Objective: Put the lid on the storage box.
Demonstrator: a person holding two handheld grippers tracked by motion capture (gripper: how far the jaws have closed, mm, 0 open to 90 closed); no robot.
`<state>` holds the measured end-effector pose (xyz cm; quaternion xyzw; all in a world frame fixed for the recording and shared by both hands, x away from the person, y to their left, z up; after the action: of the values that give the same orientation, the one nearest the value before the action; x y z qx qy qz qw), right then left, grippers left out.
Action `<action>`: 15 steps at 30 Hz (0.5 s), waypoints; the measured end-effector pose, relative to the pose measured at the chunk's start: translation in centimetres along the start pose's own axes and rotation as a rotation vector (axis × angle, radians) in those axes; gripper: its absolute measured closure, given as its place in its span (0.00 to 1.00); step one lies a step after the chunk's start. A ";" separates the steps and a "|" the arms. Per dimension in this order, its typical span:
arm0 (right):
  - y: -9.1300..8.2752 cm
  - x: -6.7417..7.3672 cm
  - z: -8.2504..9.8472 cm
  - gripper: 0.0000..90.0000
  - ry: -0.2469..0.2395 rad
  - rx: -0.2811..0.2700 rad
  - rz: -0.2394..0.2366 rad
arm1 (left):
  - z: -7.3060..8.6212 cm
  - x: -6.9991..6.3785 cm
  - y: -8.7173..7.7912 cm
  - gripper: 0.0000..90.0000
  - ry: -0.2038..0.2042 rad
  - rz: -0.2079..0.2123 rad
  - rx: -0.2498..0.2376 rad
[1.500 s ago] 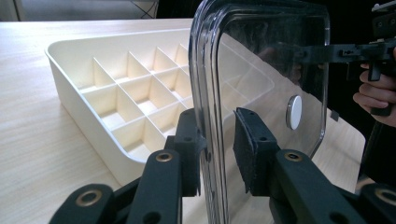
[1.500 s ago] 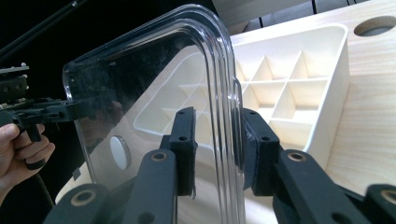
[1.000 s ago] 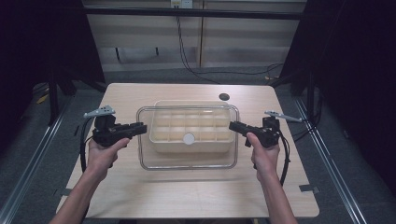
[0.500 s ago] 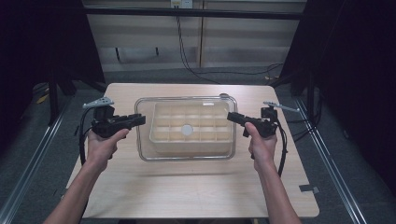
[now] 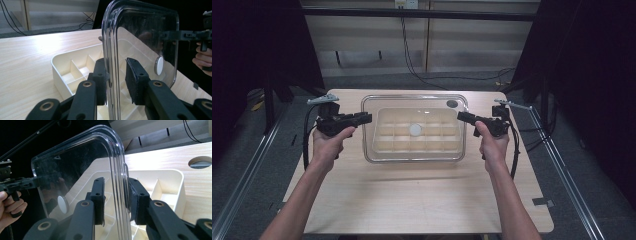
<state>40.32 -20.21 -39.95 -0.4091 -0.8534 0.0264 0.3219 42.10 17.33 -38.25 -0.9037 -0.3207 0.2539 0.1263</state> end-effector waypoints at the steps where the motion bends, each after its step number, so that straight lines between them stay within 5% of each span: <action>1: 0.1 -0.1 -0.1 0.77 0.000 0.002 0.005 | -0.2 0.0 0.0 0.79 0.003 -0.002 -0.001; 15: 1.0 -0.4 -0.9 0.76 0.026 0.002 0.031 | -1.2 0.6 0.5 0.79 -0.004 -0.024 0.002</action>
<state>41.73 -20.07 -39.75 -0.4223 -0.8426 0.0270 0.3331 43.36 17.29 -37.68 -0.8991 -0.3318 0.2545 0.1295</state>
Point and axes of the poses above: each handheld gripper's, and its own axes: y roughly forward along the jaws, z roughly out of its underside, x roughly to its left, the point moved 6 cm from there along y, roughly forward along the jaws, and after that the axes turned 2 degrees about -y, right-handed, at the moved point
